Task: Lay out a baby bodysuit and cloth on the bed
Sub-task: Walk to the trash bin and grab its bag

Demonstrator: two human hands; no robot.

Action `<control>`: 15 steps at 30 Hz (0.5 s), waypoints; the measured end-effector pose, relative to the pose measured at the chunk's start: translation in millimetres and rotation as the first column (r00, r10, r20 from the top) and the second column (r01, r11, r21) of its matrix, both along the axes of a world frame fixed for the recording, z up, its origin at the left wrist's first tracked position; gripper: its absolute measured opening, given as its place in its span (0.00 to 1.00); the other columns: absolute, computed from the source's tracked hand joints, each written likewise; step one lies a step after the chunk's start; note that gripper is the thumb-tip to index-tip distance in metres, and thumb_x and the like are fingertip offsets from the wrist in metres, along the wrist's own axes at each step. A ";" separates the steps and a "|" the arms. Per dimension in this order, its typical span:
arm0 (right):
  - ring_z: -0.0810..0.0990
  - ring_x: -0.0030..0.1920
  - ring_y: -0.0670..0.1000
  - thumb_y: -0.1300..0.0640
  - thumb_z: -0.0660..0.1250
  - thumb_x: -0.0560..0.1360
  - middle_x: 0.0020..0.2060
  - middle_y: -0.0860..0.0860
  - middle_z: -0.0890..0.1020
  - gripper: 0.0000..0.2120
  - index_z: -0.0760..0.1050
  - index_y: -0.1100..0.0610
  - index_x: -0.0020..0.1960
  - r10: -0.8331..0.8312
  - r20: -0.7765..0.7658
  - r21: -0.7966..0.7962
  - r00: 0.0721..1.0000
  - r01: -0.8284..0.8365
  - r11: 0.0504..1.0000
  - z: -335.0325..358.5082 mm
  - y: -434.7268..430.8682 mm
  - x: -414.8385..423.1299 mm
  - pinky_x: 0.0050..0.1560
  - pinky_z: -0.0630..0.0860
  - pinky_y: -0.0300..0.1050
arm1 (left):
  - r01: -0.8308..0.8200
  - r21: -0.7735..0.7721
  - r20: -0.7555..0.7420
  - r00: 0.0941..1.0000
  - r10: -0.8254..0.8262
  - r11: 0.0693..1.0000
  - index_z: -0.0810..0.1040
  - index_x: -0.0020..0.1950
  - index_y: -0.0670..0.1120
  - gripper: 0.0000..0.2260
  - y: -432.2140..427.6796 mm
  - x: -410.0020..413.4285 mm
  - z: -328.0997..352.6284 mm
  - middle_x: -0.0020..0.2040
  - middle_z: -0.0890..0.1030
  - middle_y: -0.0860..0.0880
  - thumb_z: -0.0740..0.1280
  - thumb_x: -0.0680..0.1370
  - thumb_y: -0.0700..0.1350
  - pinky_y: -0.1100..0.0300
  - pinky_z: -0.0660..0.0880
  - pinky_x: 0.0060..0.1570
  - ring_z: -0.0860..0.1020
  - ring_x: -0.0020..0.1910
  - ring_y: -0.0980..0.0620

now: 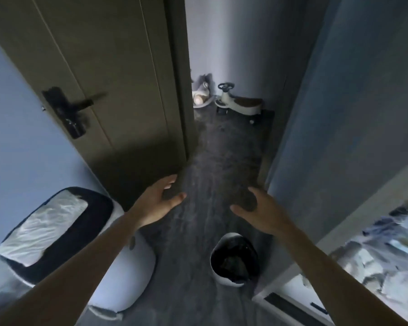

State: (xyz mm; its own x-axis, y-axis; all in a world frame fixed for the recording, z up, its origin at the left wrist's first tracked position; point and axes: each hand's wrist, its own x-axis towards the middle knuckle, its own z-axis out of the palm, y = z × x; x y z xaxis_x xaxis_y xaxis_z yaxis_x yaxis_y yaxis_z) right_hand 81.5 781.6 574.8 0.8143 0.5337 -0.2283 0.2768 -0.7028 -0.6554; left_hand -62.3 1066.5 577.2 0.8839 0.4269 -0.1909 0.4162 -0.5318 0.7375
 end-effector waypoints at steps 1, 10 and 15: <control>0.67 0.79 0.55 0.23 0.68 0.64 0.80 0.53 0.68 0.56 0.62 0.55 0.81 -0.028 -0.023 -0.002 0.999 0.028 1.000 -26.8 3.5 11.3 0.77 0.65 0.50 | 0.019 -0.002 -0.012 1.000 -0.019 1.000 0.69 0.79 0.58 0.38 5.7 13.0 -22.7 0.69 0.75 0.61 0.72 0.72 0.69 0.54 0.69 0.74 0.73 0.70 0.60; 0.80 0.66 0.57 0.37 0.77 0.69 0.63 0.50 0.82 0.30 0.76 0.47 0.67 -0.226 -0.039 -0.060 0.973 0.223 0.973 -336.8 -4.8 64.0 0.64 0.77 0.50 | 0.154 0.041 -0.149 0.978 -0.146 0.987 0.69 0.78 0.60 0.36 26.9 83.5 -323.2 0.75 0.72 0.58 0.74 0.72 0.66 0.58 0.69 0.73 0.72 0.73 0.57; 0.75 0.68 0.61 0.23 0.69 0.62 0.63 0.56 0.79 0.39 0.74 0.46 0.63 -0.252 -0.015 -0.267 0.967 0.239 0.933 -517.4 -23.1 64.9 0.65 0.77 0.58 | 0.225 0.030 -0.183 0.959 -0.216 0.974 0.64 0.80 0.63 0.37 -2.0 91.7 -496.3 0.80 0.65 0.59 0.71 0.74 0.68 0.61 0.64 0.74 0.67 0.77 0.55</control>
